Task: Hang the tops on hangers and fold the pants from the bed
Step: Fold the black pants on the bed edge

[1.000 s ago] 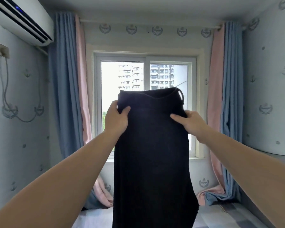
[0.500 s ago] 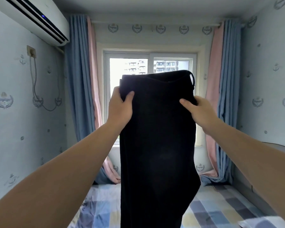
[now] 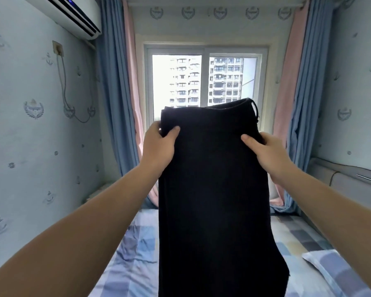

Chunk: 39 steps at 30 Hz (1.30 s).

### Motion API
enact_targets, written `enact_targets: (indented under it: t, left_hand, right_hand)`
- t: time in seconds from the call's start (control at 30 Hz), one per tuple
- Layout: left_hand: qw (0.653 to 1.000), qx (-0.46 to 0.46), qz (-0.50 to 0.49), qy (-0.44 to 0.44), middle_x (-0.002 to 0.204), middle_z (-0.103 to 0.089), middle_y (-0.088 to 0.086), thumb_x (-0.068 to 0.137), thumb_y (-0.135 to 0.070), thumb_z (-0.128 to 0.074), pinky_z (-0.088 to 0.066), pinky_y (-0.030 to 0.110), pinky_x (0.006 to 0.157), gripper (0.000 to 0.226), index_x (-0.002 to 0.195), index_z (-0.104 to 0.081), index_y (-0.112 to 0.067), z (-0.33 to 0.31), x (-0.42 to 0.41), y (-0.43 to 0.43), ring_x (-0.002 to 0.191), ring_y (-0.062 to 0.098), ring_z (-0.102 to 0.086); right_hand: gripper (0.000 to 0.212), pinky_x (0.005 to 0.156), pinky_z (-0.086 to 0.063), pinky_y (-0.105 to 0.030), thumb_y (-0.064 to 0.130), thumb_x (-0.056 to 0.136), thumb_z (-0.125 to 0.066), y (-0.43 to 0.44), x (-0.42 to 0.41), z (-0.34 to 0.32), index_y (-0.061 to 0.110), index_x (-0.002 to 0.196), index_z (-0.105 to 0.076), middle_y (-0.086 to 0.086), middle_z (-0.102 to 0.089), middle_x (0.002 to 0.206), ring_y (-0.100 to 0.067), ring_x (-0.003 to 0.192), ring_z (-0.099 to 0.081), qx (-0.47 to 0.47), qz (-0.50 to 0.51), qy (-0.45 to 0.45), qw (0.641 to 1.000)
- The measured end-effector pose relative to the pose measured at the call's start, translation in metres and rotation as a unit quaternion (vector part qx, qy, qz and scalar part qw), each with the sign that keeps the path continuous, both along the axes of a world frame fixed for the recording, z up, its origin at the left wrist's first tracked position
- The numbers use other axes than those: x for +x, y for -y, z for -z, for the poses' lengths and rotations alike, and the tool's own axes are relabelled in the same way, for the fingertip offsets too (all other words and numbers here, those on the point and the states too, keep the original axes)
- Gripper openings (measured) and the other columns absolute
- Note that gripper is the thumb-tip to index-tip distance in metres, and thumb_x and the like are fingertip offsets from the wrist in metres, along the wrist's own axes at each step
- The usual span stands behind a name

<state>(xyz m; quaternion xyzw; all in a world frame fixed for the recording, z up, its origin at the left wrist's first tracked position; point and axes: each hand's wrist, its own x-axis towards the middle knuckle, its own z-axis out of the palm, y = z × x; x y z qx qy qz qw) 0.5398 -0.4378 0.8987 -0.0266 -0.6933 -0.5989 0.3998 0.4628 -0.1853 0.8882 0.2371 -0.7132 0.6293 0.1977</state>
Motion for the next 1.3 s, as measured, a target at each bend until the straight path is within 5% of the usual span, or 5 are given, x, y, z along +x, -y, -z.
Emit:
enact_targets:
  t: [0.13,0.33,0.57,0.93,1.3]
  left_hand:
    - [0.999,0.033,0.005,0.040,0.109,-0.072,-0.005,0.096,-0.031,-0.066,-0.058,0.039,0.090,0.026,0.120,-0.062,-0.021,0.051,-0.005,0.015,0.099,0.014,-0.071]
    - [0.992,0.073,0.004,0.100,0.089,-0.074,-0.022,0.097,-0.026,-0.066,-0.054,0.011,0.062,0.010,0.099,-0.062,-0.035,0.158,-0.031,0.048,0.082,-0.005,-0.070]
    - [0.966,0.138,-0.009,0.219,0.099,-0.075,-0.004,0.096,-0.022,-0.066,-0.057,0.030,0.083,0.006,0.102,-0.066,-0.023,0.303,-0.113,0.104,0.095,0.014,-0.072]
    - [0.913,0.148,-0.025,0.379,0.096,-0.072,-0.010,0.098,-0.025,-0.064,-0.051,0.020,0.073,0.004,0.097,-0.063,-0.029,0.515,-0.349,0.218,0.084,-0.001,-0.069]
    - [0.878,0.088,-0.043,0.469,0.099,-0.067,-0.003,0.097,-0.034,-0.064,-0.052,0.035,0.079,0.019,0.107,-0.062,-0.018,0.763,-0.545,0.310,0.091,0.016,-0.064]
  right_hand:
    - [0.013,0.069,-0.054,-0.020,0.039,0.091,-0.071,0.016,-0.011,0.049,0.027,0.095,-0.069,0.018,-0.076,0.088,-0.002,0.079,-0.073,0.001,-0.034,0.054,0.998]
    - [0.017,0.066,-0.057,-0.019,0.031,0.090,-0.074,0.051,-0.045,0.153,0.017,0.101,-0.073,0.004,-0.079,0.095,-0.013,0.085,-0.075,0.008,-0.059,0.150,0.987]
    - [0.020,0.067,-0.057,-0.019,0.033,0.090,-0.074,0.106,-0.122,0.291,0.019,0.104,-0.072,0.006,-0.078,0.097,-0.011,0.089,-0.075,0.072,-0.058,0.269,0.959]
    - [0.024,0.066,-0.056,-0.030,0.040,0.090,-0.073,0.227,-0.338,0.499,0.017,0.091,-0.067,0.006,-0.074,0.082,-0.012,0.077,-0.072,0.142,0.029,0.387,0.911]
    - [0.033,0.066,-0.048,-0.037,0.041,0.092,-0.069,0.324,-0.530,0.748,0.009,0.086,-0.062,-0.006,-0.068,0.082,-0.024,0.077,-0.064,0.193,0.080,0.418,0.884]
